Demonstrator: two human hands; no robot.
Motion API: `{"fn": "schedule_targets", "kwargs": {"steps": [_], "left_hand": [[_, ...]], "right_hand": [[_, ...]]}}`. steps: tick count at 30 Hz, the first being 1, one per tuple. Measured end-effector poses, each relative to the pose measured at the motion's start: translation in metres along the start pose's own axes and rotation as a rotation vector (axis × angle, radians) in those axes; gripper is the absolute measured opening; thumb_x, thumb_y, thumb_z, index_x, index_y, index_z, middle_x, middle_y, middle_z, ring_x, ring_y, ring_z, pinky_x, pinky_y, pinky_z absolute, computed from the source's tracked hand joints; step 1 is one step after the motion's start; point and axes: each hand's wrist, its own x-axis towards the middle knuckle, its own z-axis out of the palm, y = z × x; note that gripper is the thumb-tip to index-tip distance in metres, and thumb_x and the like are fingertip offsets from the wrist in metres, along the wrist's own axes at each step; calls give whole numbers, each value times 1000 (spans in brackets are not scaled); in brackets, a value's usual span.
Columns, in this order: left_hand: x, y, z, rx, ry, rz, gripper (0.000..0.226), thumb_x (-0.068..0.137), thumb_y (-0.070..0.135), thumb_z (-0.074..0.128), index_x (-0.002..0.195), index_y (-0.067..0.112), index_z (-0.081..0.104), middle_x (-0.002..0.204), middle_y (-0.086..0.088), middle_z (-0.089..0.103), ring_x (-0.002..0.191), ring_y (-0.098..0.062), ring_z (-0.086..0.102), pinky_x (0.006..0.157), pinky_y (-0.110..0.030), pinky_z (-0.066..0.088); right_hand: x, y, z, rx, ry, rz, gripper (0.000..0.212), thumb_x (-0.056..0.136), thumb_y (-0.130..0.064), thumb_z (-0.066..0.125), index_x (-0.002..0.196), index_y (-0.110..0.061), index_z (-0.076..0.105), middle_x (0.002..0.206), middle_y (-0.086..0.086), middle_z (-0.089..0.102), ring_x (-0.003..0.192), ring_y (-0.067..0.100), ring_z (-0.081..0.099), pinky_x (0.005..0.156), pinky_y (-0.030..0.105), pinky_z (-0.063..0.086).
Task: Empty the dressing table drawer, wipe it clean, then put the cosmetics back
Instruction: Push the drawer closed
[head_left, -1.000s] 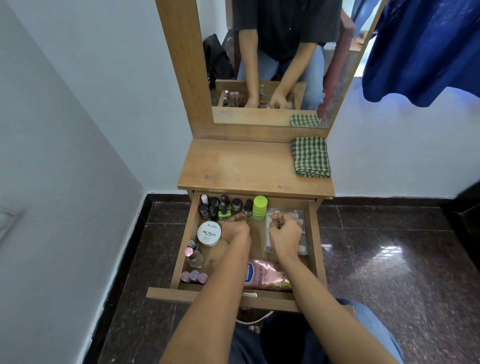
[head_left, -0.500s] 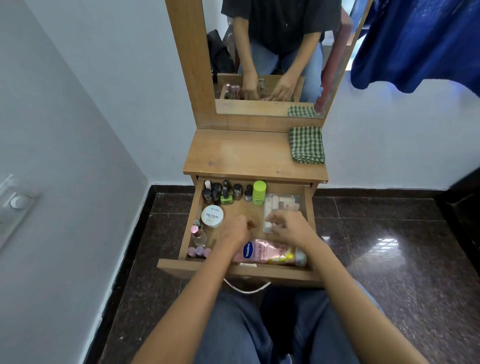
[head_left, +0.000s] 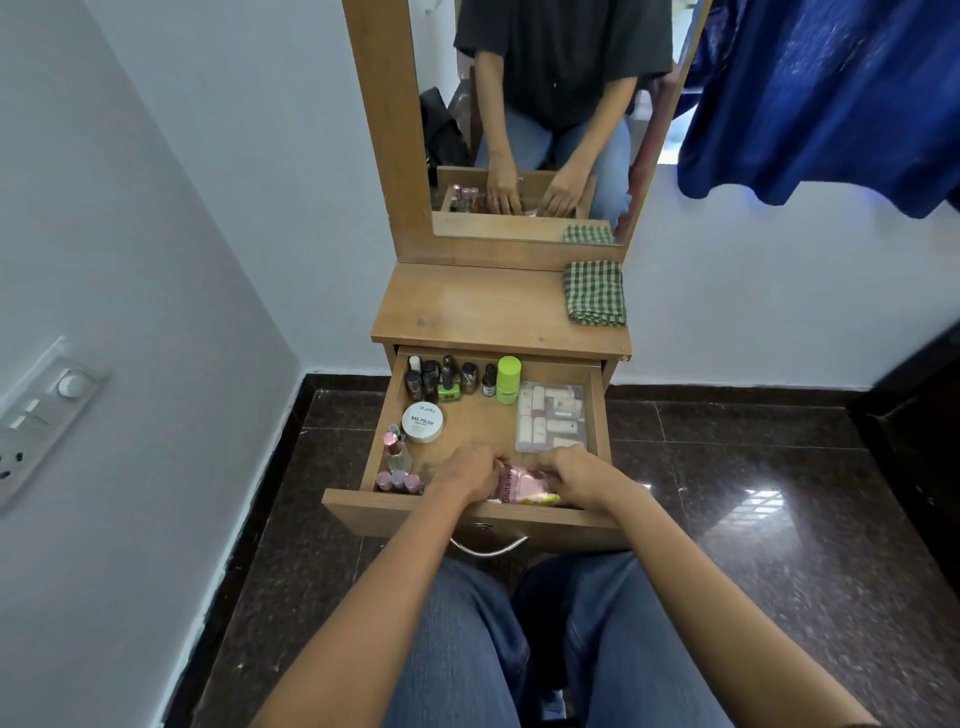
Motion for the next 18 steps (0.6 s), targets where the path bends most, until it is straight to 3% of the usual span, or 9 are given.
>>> {"fn": "schedule_targets", "kwargs": {"steps": [4, 7, 10, 12, 18], "left_hand": [[-24, 4, -7, 21, 189, 80, 32, 96, 20, 45, 125, 18, 58, 125, -9, 61, 113, -25, 56, 93, -40, 48], [-49, -2, -15, 18, 323, 164, 35, 97, 34, 47, 128, 19, 55, 129, -3, 59, 117, -18, 53, 98, -35, 43], [-76, -14, -23, 58, 150, 202, 67, 84, 52, 62, 141, 23, 41, 146, 3, 42, 134, -14, 37, 113, -38, 27], [-86, -21, -24, 89, 53, 170, 85, 74, 51, 72, 146, 26, 33, 155, 4, 27, 144, -19, 21, 117, -41, 13], [-87, -21, -27, 235, 208, 144, 98, 75, 46, 73, 151, 28, 15, 160, 5, 9, 147, -16, 5, 111, -33, -9]], "right_hand": [[-21, -7, 0, 147, 206, -50, 35, 97, -21, 48, 132, -18, 54, 128, 3, 59, 117, 18, 54, 101, 31, 42], [-45, -16, 0, 257, 408, -106, 39, 96, -34, 51, 132, -18, 53, 132, -1, 56, 121, 10, 49, 99, 23, 37], [-64, -20, 12, 177, 461, -189, 52, 92, -43, 54, 140, -27, 41, 141, -6, 48, 126, 0, 35, 108, 27, 31], [-70, -21, 22, 77, 506, -242, 62, 89, -52, 52, 144, -27, 35, 147, -7, 39, 132, -1, 27, 112, 28, 24], [-66, -22, 30, -112, 616, -295, 70, 85, -61, 50, 142, -22, 38, 149, -3, 38, 138, 9, 28, 114, 32, 22]]}}
